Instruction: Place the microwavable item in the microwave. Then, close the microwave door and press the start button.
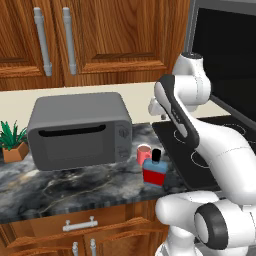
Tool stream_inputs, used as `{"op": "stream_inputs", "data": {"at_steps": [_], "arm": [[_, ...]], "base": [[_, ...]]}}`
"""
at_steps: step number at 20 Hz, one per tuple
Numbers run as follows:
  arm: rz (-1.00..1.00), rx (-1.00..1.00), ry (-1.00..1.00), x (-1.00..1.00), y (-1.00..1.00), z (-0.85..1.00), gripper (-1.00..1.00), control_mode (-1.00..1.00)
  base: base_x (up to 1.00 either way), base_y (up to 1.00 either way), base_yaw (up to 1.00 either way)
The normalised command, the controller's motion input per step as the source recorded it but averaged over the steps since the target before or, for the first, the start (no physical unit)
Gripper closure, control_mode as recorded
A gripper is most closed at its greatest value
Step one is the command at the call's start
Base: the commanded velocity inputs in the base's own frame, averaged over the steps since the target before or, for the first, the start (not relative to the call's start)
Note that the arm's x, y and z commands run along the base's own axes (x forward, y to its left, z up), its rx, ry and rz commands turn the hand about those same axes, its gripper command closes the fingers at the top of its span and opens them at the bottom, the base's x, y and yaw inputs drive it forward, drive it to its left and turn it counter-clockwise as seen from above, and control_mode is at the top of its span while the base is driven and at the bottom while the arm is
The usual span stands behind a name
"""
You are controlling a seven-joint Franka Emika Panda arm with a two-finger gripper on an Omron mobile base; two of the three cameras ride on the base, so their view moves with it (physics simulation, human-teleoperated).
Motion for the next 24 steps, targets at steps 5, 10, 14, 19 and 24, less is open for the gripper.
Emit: {"op": "stream_inputs", "data": {"at_steps": [5, 10, 14, 19, 24], "arm": [[0.0, 0.0, -0.1, -0.2, 0.0, -0.02, -1.0, -1.0], [-0.07, -0.08, -0.06, -0.2, 0.27, -0.37, -1.0, -1.0], [-0.11, -0.08, 0.04, 0.0, 0.41, -0.34, -1.0, -1.0], [-0.02, 0.0, 0.08, 0.07, 0.04, -0.14, -1.0, -1.0], [0.0, 0.01, 0.04, 0.07, -0.05, -0.06, -1.0, -1.0]], "base": [[0.0, 0.0, 0.0], [0.0, 0.0, 0.0], [0.0, 0.0, 0.0], [0.0, 0.0, 0.0], [0.0, 0.0, 0.0]]}}
